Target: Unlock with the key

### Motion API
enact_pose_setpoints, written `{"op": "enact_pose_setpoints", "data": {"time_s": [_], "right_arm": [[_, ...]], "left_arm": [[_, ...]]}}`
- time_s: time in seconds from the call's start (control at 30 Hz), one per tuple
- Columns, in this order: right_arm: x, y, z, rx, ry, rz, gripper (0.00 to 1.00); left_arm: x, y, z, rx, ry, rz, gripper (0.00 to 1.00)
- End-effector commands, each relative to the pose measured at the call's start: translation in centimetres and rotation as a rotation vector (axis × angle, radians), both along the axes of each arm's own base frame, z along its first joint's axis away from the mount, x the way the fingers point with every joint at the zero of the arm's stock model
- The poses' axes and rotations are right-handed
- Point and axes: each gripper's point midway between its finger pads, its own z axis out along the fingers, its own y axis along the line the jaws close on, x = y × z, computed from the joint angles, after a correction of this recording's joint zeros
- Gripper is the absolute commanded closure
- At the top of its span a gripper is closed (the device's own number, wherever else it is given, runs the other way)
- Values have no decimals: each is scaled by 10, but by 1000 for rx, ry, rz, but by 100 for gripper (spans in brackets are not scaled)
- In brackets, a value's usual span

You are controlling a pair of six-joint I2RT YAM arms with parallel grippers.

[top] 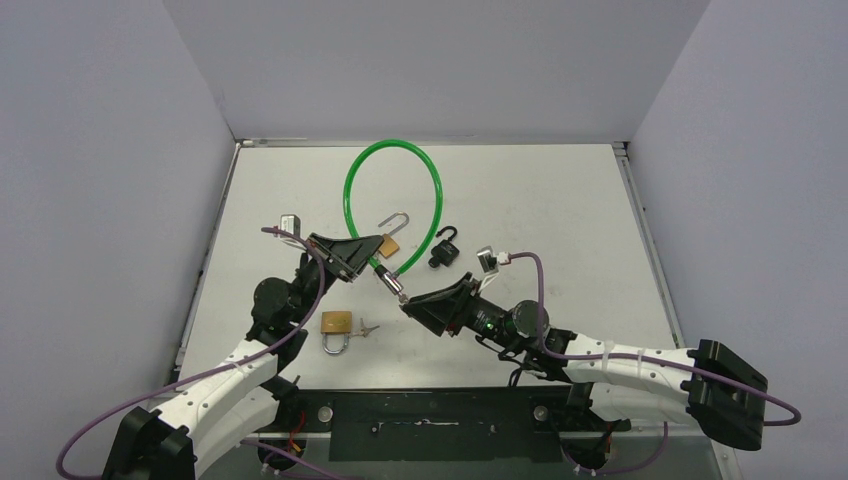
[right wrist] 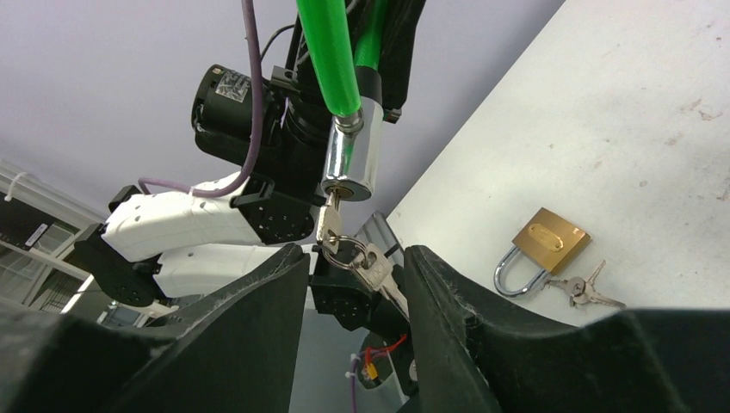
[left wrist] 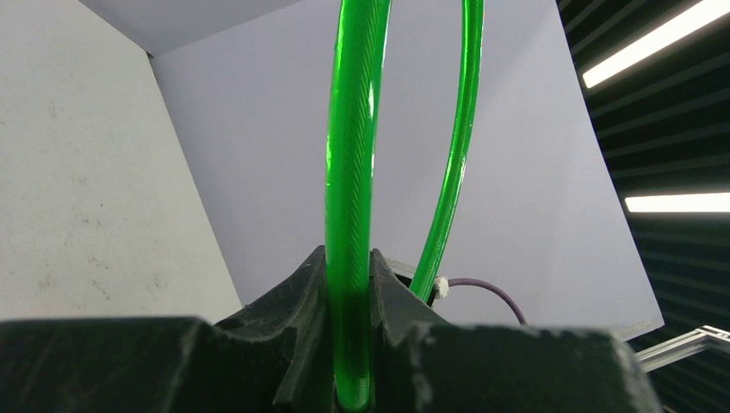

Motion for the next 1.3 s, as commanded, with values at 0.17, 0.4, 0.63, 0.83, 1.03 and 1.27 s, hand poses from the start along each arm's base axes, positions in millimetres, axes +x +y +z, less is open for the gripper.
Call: {"op": "enact_pose_setpoints", "data": {"time_s": [0.17, 0.4, 0.63, 0.83, 1.03, 1.27], "right_arm": [[4, 2, 48, 109, -83, -32, 69], [4, 9, 48, 128, -60, -20, 84], [12, 6, 49, 198, 29, -53, 95], [13, -3, 66, 349, 154, -45, 100], [9, -5, 80, 495, 344, 66, 100], [8, -8, 82, 642, 545, 155, 100]], "left_arm": [[-16, 7, 51, -105, -140, -18, 100], [-17, 6, 48, -108, -131, -29, 100], [-24, 8, 54, -122, -181, -33, 100], [-38, 18, 71, -186, -293, -25, 100], [-52, 23, 99, -235, -434, -29, 100], [-60, 28, 115, -315, -536, -39, 100]]}}
